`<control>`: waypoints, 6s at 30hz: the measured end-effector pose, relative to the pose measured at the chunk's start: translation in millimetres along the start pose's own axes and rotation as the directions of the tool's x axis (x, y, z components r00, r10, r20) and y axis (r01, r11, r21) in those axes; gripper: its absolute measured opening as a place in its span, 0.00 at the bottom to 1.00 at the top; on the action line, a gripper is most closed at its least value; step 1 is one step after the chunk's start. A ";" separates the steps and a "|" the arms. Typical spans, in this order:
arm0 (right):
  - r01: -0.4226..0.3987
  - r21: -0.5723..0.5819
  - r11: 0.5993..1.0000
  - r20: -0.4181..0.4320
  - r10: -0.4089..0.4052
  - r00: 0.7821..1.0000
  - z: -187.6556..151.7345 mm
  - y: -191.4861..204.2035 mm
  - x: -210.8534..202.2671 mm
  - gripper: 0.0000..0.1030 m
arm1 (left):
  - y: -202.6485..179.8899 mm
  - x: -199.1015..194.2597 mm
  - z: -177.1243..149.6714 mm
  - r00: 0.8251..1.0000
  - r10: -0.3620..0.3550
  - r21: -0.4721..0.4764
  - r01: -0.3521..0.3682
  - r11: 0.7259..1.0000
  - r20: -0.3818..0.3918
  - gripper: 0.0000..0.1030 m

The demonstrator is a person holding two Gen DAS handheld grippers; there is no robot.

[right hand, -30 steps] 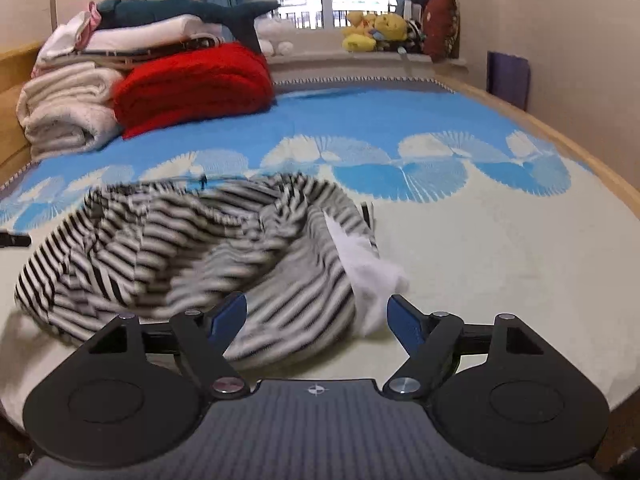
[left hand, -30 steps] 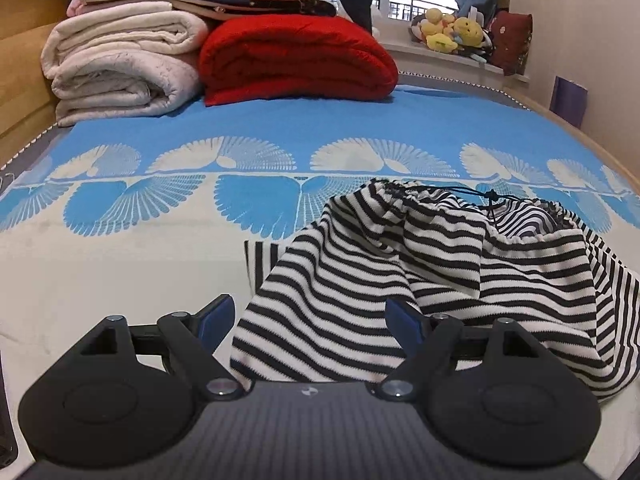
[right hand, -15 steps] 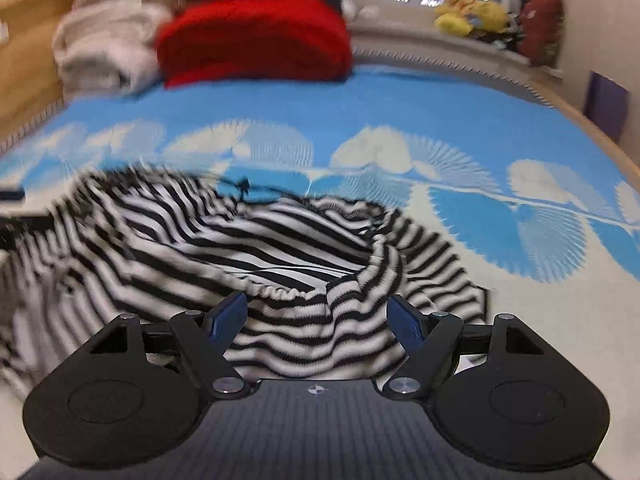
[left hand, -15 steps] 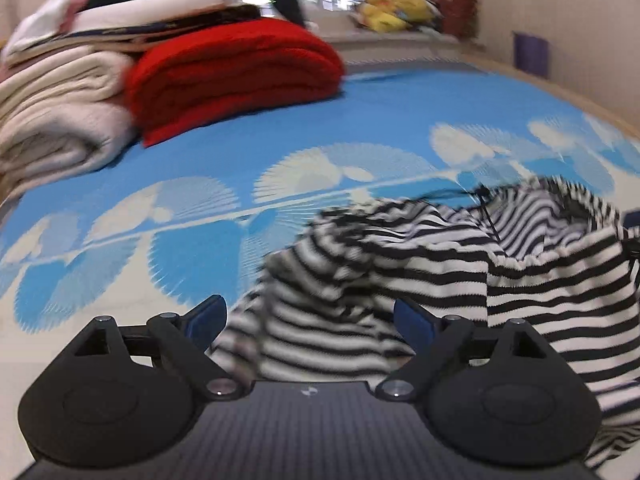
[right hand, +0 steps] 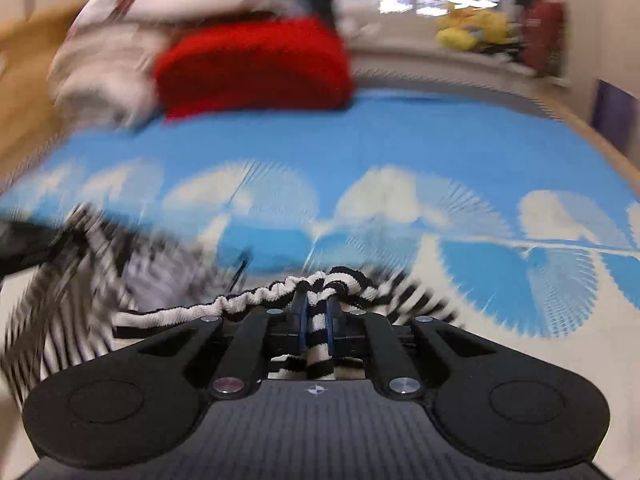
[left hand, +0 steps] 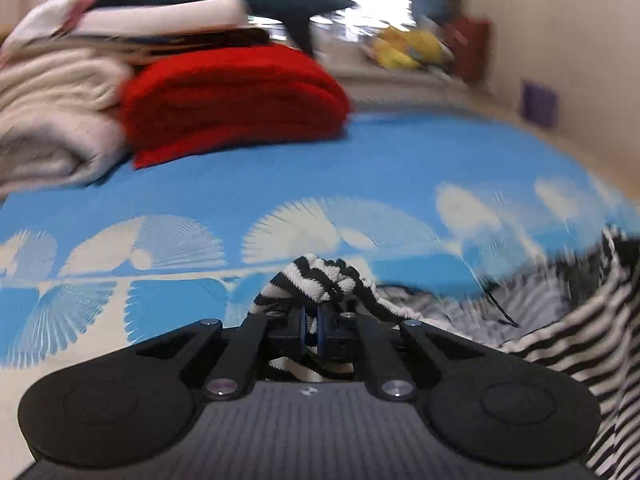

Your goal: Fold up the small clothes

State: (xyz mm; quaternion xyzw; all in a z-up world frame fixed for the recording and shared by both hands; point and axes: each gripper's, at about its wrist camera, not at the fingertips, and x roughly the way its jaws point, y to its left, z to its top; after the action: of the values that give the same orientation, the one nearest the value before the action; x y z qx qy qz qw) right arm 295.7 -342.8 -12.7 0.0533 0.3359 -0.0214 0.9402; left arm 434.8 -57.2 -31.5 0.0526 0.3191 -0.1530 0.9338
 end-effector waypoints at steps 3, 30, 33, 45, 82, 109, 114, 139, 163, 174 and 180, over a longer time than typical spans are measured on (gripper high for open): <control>0.103 0.213 0.972 0.032 -0.112 0.993 5.4 -23.9 24.9 0.09 | 18.1 32.2 -4.7 0.994 0.068 -0.103 -0.077 0.992 -0.090 0.16; 0.197 0.138 0.971 -0.103 -0.183 0.978 -24.0 -49.3 13.3 0.10 | 83.8 -25.7 -25.9 0.938 0.282 0.057 -0.276 0.959 -0.200 1.00; 0.212 0.169 0.963 -0.069 -0.203 0.977 -31.5 -57.9 -17.6 0.20 | 92.2 -47.6 -39.6 0.936 0.237 0.007 -0.244 0.970 -0.262 1.00; 0.205 0.258 0.944 -0.156 -0.169 0.973 -130.7 -71.7 -109.7 0.50 | 55.1 -122.4 -110.9 0.889 0.269 0.155 -0.227 0.962 -0.370 1.00; 0.312 0.343 0.886 -0.194 -0.258 0.946 -135.0 -116.1 -90.5 0.02 | 71.2 -107.6 -131.5 0.884 0.283 0.162 -0.238 0.958 -0.371 0.00; 0.015 -0.012 1.000 0.114 -0.014 0.993 -175.1 28.2 -203.0 0.83 | -29.1 -175.8 -115.0 0.968 0.231 -0.012 -0.233 0.972 -0.096 1.00; 0.051 0.053 0.997 0.055 -0.054 0.997 -172.0 19.3 -188.5 0.83 | -17.9 -184.0 -123.7 0.964 0.232 -0.055 -0.240 0.969 -0.127 1.00; 0.077 0.068 0.995 0.064 -0.081 0.995 -177.7 37.9 -183.3 0.83 | 24.5 -222.3 -139.2 0.942 0.303 -0.161 -0.324 0.932 -0.142 1.00; 0.036 0.328 0.944 0.031 -0.049 0.998 -174.5 3.6 -162.9 0.83 | 35.1 -224.4 -144.5 0.922 0.355 -0.162 -0.378 0.911 -0.157 1.00; 0.090 0.688 0.720 -0.067 -0.062 0.996 -197.5 -40.4 -130.5 0.83 | 28.7 -203.5 -148.2 0.916 0.336 -0.192 -0.379 0.905 -0.221 1.00; 0.097 0.816 0.569 -0.075 -0.062 0.995 -207.7 -65.9 -112.7 0.83 | 44.2 -194.2 -146.8 0.905 0.337 -0.256 -0.401 0.880 -0.260 1.00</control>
State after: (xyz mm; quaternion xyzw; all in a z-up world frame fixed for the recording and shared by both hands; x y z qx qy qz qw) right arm 72.8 -384.0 -106.6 0.4666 0.3076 -0.2154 0.8008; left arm 218.2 62.5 -28.7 -0.0157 0.4183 0.0856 0.9041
